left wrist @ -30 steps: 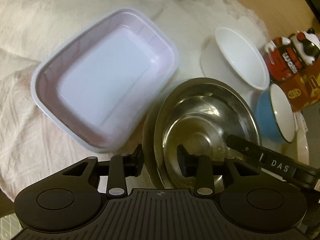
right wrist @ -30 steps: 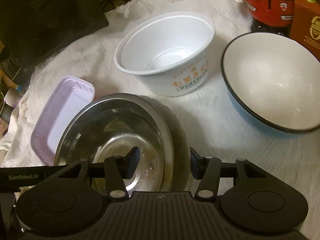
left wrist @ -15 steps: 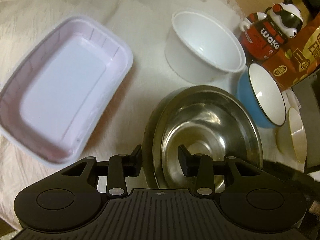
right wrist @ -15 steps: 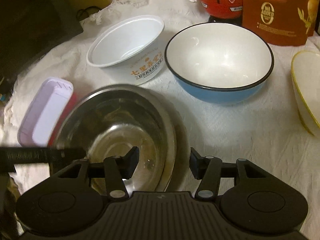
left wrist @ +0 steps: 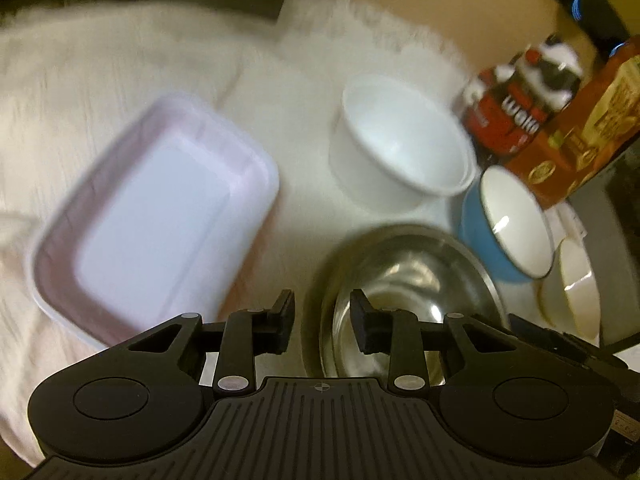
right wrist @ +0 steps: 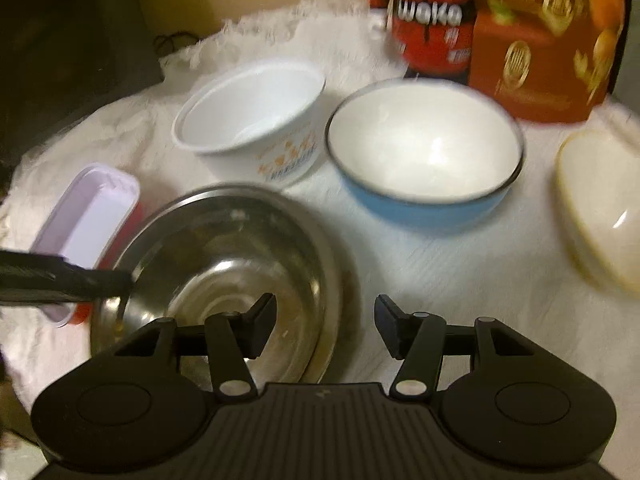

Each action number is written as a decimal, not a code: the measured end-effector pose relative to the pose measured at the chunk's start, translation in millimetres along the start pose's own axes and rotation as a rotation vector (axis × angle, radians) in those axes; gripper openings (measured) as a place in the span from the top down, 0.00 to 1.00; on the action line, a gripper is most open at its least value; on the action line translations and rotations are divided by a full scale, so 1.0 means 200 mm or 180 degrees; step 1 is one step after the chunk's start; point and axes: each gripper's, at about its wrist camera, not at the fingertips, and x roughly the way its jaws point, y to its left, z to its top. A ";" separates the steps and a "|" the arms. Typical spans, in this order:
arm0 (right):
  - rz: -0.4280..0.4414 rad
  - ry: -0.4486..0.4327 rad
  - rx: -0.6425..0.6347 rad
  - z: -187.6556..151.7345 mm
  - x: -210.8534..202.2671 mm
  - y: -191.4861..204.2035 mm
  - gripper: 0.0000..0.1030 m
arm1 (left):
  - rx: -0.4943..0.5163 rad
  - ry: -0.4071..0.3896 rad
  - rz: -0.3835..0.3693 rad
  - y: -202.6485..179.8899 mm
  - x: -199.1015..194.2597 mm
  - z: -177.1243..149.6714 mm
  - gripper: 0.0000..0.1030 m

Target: Organize plates and bowls

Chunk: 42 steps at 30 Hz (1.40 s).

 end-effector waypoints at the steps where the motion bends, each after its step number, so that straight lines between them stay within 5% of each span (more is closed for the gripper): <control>1: -0.0055 -0.0088 -0.0033 0.01 -0.03 0.01 0.46 | 0.0035 -0.0067 -0.0028 -0.01 -0.02 0.01 0.67; 5: -0.0355 -0.0526 -0.0125 0.03 -0.17 0.04 0.43 | 0.0184 -0.0324 -0.0209 -0.05 -0.09 0.04 0.67; 9: -0.0714 -0.0902 -0.0027 0.00 -0.30 0.01 0.29 | 0.0277 -0.0487 -0.0507 -0.10 -0.12 0.04 0.69; 11: -0.0763 -0.0838 0.0027 0.00 -0.33 -0.02 0.29 | 0.0265 -0.0518 -0.0605 -0.12 -0.11 0.04 0.83; 19: -0.0930 -0.0657 0.0195 -0.03 -0.46 -0.32 0.30 | 0.0406 -0.0125 -0.1130 -0.40 0.04 -0.03 0.83; 29: -0.1028 -0.0499 0.0076 0.01 -0.45 -0.86 0.30 | 0.0516 0.0135 -0.1021 -0.94 0.27 -0.17 0.81; 34: -0.0848 -0.0487 -0.0061 0.12 -0.36 -0.98 0.30 | 0.0402 0.0085 -0.0775 -1.13 0.42 -0.19 0.79; 42: -0.0833 -0.0385 -0.0312 0.21 -0.20 -1.12 0.37 | 0.0360 0.0023 -0.0890 -1.30 0.55 -0.20 0.78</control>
